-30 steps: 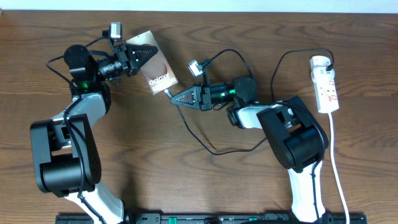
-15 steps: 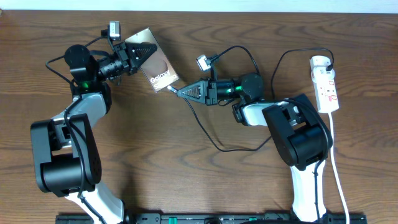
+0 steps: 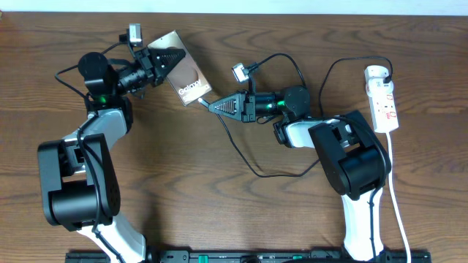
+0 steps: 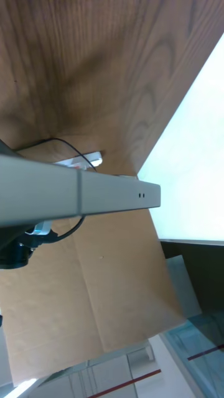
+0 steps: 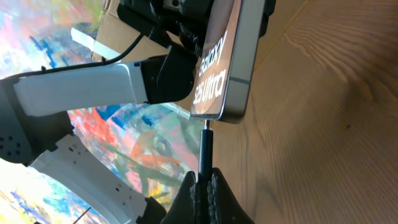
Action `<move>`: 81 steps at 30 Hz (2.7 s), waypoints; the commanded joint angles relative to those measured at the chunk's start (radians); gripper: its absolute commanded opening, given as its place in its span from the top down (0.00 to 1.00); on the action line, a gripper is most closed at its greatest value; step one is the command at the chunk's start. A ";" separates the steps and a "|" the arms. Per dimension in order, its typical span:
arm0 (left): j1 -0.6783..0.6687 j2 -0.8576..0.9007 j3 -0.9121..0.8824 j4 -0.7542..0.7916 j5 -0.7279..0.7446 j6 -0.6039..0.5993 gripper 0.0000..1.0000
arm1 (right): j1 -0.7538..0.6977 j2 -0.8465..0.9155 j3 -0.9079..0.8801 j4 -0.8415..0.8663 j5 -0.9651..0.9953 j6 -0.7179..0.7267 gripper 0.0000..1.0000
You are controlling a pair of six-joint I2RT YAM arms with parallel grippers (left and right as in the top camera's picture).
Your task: Plug charger to phone and switch on socket
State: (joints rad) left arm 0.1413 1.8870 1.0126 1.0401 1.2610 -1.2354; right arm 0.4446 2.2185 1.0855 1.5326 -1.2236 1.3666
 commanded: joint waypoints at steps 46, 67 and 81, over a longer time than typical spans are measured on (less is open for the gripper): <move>0.134 -0.007 0.023 0.010 -0.049 -0.027 0.93 | 0.068 0.035 0.098 0.023 0.148 0.032 0.99; 0.221 -0.007 0.023 0.010 0.023 -0.027 0.93 | 0.069 0.119 0.106 0.043 0.098 0.031 0.99; 0.193 -0.007 0.023 0.010 0.044 -0.042 0.93 | 0.123 0.119 0.173 0.043 0.133 0.138 0.99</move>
State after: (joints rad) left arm 0.3569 1.8889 1.0260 1.0367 1.2861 -1.2610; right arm 0.5365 2.3371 1.2098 1.5349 -1.1217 1.4616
